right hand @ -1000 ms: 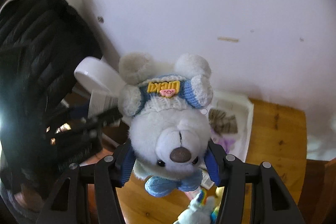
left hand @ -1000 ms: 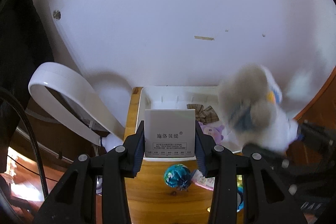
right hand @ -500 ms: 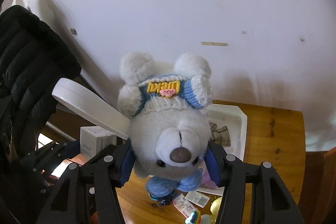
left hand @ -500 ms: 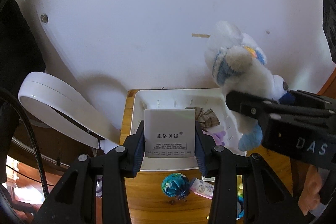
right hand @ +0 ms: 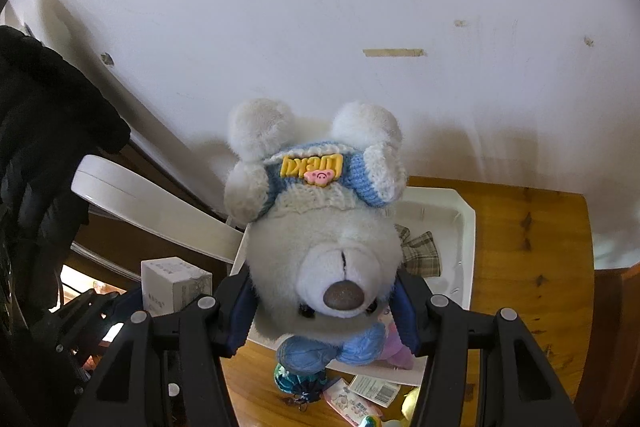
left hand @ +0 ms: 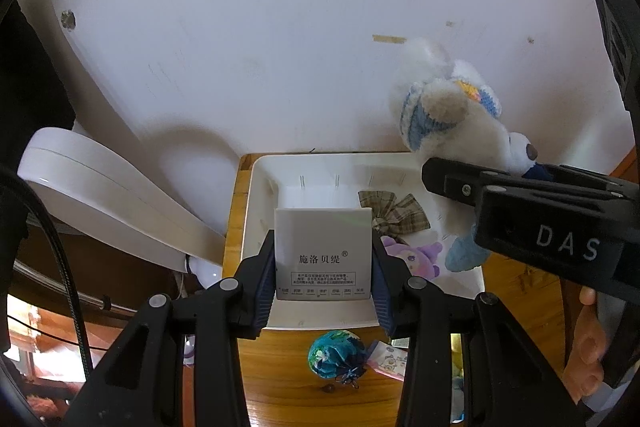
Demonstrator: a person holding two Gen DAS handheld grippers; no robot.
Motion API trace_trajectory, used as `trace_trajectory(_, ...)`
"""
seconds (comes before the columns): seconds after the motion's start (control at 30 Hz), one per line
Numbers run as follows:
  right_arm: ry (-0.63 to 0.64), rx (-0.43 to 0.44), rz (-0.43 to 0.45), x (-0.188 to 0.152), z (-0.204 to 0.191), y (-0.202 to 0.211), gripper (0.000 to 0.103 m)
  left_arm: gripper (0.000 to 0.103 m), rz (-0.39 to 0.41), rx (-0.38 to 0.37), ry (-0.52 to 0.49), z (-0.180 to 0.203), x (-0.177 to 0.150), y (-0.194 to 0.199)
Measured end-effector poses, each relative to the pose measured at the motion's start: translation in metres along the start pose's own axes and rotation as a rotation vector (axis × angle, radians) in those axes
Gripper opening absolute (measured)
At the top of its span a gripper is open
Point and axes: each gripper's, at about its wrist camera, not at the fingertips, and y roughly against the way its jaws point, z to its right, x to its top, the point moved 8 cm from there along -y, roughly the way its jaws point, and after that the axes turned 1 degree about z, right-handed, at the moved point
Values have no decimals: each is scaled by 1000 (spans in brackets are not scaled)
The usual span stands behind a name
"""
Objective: Organize objects
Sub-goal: 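Lift the white box and teddy bear and carry both over the tray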
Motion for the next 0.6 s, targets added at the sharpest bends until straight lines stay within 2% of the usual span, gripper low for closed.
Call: trace_trajectory(0.6, -16, -23, -93, -7, 9, -48, 59, 45, -101, 34, -1, -1, -20, -40)
